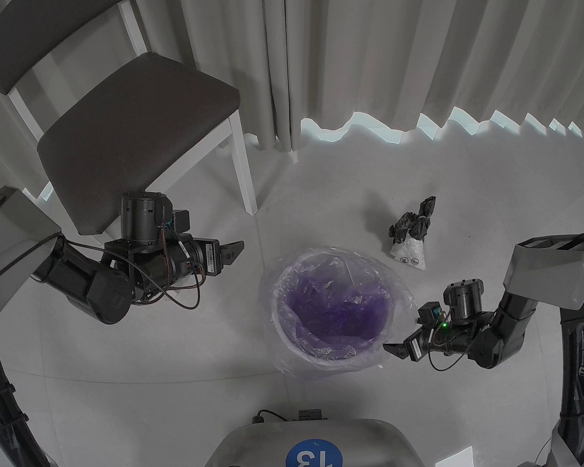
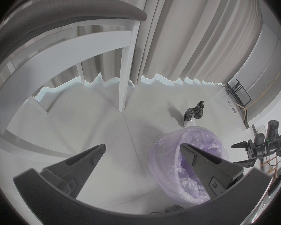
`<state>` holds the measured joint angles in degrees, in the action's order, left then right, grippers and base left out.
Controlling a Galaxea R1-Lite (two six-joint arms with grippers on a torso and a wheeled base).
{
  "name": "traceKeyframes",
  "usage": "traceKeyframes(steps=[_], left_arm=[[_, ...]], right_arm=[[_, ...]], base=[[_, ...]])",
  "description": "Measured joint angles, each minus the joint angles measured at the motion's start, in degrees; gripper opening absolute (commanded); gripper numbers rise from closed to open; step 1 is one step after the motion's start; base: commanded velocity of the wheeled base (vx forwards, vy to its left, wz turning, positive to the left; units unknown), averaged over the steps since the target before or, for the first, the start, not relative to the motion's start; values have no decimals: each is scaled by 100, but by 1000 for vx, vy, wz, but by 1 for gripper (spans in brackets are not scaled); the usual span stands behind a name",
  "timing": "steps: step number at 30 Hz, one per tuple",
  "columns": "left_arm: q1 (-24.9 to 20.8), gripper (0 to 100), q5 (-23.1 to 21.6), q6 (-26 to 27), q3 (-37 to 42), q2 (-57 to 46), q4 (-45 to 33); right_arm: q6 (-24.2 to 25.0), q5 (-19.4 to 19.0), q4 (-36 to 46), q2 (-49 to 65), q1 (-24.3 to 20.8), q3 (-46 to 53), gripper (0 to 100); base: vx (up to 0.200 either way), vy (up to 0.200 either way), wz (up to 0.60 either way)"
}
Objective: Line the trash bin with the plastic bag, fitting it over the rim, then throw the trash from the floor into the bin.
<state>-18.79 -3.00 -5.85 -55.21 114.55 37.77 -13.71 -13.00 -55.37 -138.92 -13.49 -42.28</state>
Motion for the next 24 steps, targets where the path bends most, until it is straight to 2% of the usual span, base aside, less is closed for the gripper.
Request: traceKeyframes(steps=[4,12,19,24], left_arm=[[0,100,2,5,-13,0,2],[-17,100,24,16,-71,-9,2],[-83,100,44,17,-79,-30,2],[-111,100,44,13,4,-55,0]], right_arm=[[0,2,411,-129,51,-651,100],[1,5,597,-484,308,-1491,100],[63,-30,514,-501,433,-1386,100],[252,-72,266,-187,490,-891,100]], base=[[0,0,0],[0,0,0],[0,0,0],[0,0,0]])
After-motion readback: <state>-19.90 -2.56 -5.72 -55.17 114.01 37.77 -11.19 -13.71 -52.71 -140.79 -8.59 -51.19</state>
